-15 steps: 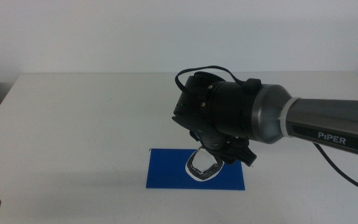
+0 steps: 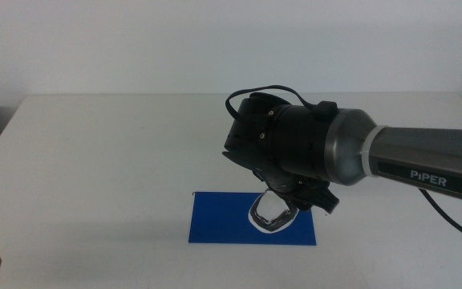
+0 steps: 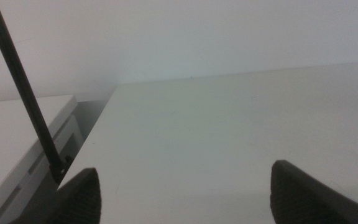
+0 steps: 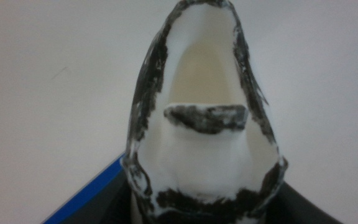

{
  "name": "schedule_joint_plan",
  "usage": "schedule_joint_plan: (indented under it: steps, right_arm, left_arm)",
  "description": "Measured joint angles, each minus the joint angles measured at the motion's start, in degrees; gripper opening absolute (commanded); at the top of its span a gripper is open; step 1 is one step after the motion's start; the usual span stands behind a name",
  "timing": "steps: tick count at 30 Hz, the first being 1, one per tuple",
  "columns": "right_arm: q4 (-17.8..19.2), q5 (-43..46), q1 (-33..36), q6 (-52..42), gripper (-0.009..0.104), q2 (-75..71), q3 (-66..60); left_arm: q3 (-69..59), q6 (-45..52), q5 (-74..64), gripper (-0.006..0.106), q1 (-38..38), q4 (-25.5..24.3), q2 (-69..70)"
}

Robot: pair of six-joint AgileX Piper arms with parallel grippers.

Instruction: Use one arm to grab the shoe from the table and place it on the mat.

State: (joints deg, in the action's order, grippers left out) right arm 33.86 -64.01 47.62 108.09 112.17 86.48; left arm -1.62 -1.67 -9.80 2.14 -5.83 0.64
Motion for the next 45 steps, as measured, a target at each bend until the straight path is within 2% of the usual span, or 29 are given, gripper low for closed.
schedule_joint_plan:
  steps: [11,22,32,45]
  right_arm:
    - [-0.8,-4.6,0.0,13.9,-0.001,0.4,2.0]
    - [-8.9,-4.6,0.0,13.9,-0.001,5.2,9.1]
    - [-9.5,-4.7,0.0,13.9,-0.001,5.3,9.4]
    - [-13.4,-4.9,0.0,13.9,-0.001,7.8,11.5]
  left_arm:
    - [0.0,0.0,0.0,0.093,0.0,0.0,0.0]
    - [0.0,0.0,0.0,0.093,0.0,0.0,0.0]
    - [0.0,0.0,0.0,0.093,0.0,0.0,0.0]
    - [0.0,0.0,0.0,0.093,0.0,0.0,0.0]
